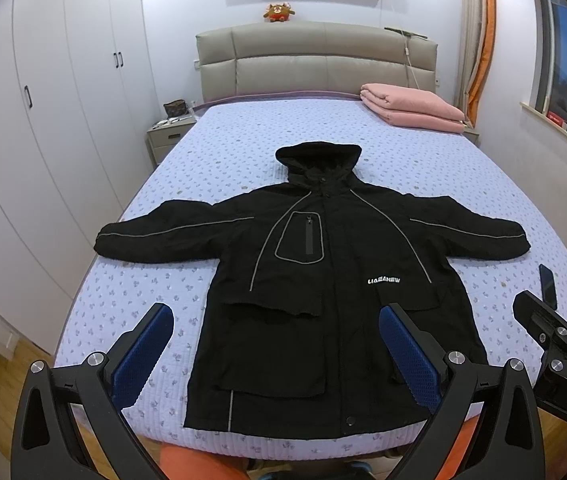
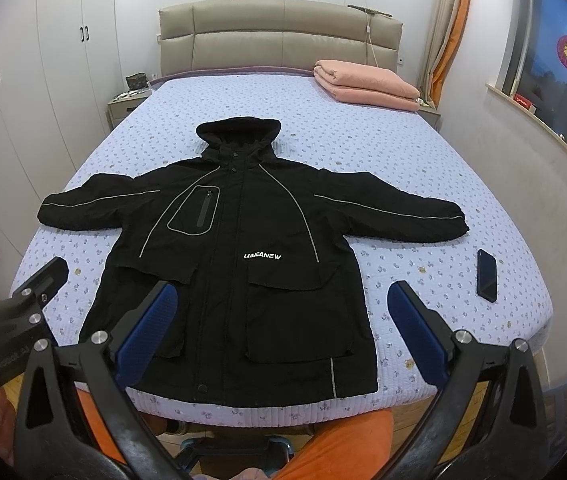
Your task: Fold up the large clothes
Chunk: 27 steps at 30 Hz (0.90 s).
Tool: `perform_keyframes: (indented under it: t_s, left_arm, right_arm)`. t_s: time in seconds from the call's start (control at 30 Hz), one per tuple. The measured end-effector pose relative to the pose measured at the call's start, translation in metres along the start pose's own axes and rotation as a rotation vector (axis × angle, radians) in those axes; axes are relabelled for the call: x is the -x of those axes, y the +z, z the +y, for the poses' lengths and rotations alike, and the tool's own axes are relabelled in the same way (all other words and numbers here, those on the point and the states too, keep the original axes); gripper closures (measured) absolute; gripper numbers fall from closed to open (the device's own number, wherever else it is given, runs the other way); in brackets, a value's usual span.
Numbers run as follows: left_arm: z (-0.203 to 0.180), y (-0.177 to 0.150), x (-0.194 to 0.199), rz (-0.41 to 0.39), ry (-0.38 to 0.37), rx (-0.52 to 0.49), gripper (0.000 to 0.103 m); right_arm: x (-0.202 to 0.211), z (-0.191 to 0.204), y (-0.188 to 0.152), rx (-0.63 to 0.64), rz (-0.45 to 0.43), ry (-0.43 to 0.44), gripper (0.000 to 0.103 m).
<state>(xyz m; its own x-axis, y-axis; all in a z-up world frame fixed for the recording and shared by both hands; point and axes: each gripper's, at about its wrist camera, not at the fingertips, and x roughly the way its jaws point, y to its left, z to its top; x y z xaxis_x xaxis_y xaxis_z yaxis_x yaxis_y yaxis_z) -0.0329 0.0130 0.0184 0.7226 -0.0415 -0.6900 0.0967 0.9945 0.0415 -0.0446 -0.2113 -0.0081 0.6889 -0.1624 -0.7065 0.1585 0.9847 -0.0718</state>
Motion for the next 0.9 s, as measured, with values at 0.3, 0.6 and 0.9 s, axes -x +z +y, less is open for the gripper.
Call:
perform_keyframes:
  t_s: [0.3, 0.6, 0.9]
  left_arm:
    - [0.001, 0.0, 0.004, -0.005, 0.003, 0.001, 0.001]
    - [0.001, -0.001, 0.003, 0.002, 0.007, -0.003, 0.001]
    - [-0.031, 0.017, -0.033, 0.027, -0.025, -0.035, 0.001]
  right_arm:
    - [0.002, -0.001, -0.001, -0.01, 0.007, 0.011, 0.0]
    - [0.002, -0.005, -0.003, -0.037, 0.007, 0.036, 0.0]
    - [-0.024, -0.039, 0.005, -0.043, -0.012, -0.019, 0.0]
